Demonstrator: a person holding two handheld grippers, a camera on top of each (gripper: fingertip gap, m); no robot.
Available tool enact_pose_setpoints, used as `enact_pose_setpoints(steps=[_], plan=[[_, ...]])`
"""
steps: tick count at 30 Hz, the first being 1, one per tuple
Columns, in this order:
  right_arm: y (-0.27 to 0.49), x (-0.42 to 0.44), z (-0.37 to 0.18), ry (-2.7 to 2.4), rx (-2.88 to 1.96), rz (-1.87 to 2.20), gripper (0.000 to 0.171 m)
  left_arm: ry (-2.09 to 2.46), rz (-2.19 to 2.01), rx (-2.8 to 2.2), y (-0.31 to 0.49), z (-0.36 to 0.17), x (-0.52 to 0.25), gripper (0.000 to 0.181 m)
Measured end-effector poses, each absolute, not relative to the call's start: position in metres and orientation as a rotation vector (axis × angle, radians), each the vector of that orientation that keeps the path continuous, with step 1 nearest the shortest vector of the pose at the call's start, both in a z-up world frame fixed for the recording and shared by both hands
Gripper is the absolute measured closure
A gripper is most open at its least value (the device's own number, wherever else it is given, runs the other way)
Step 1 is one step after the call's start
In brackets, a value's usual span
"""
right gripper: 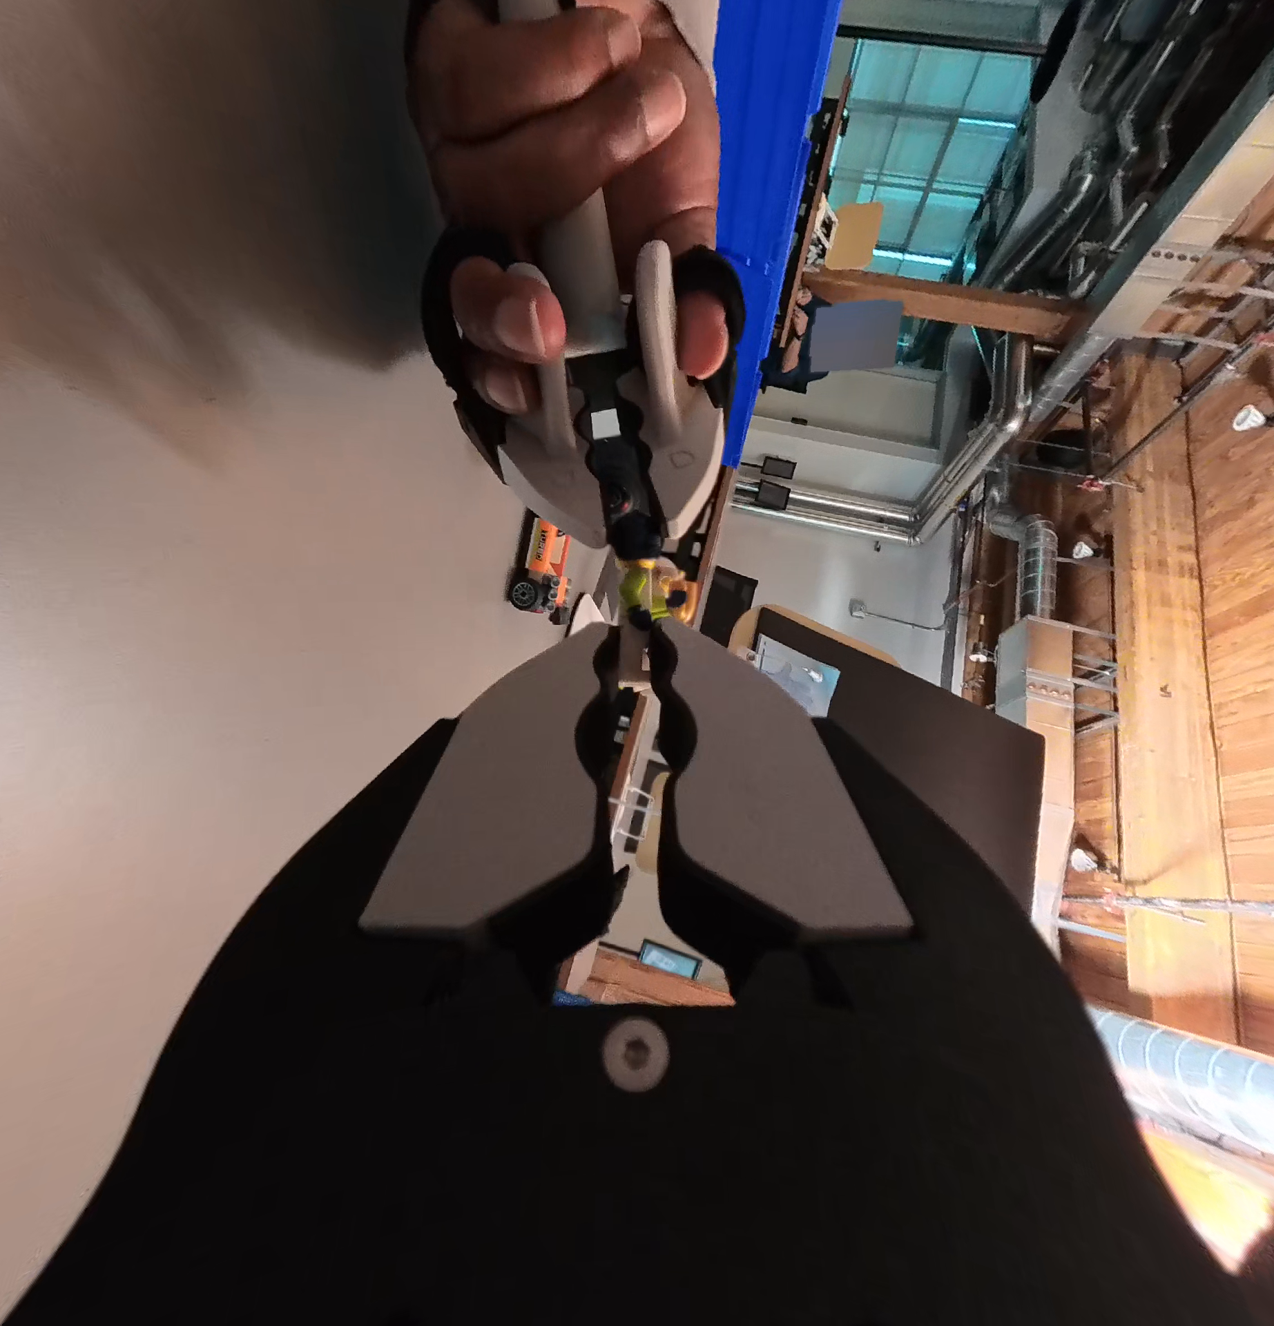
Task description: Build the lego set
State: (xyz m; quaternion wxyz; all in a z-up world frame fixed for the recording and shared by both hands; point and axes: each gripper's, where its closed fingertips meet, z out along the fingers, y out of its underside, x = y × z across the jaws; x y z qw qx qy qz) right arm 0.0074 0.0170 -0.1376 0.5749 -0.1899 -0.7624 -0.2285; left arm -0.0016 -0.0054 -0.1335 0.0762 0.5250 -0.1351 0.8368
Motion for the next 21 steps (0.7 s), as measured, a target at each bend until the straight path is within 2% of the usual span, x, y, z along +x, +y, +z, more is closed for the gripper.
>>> enact_pose_setpoints(steps=[14,21], plan=[[-0.034,0.001,-0.131,-1.942,-0.322,-0.209,0.164,-0.84,2.385,1.353,-0.063,-0.126,-0.008,0.17],[-0.042,0.0,-0.139,-1.96,-0.32,-0.155,0.163,-0.882,2.339,1.364,-0.072,-0.131,-0.005,0.17]])
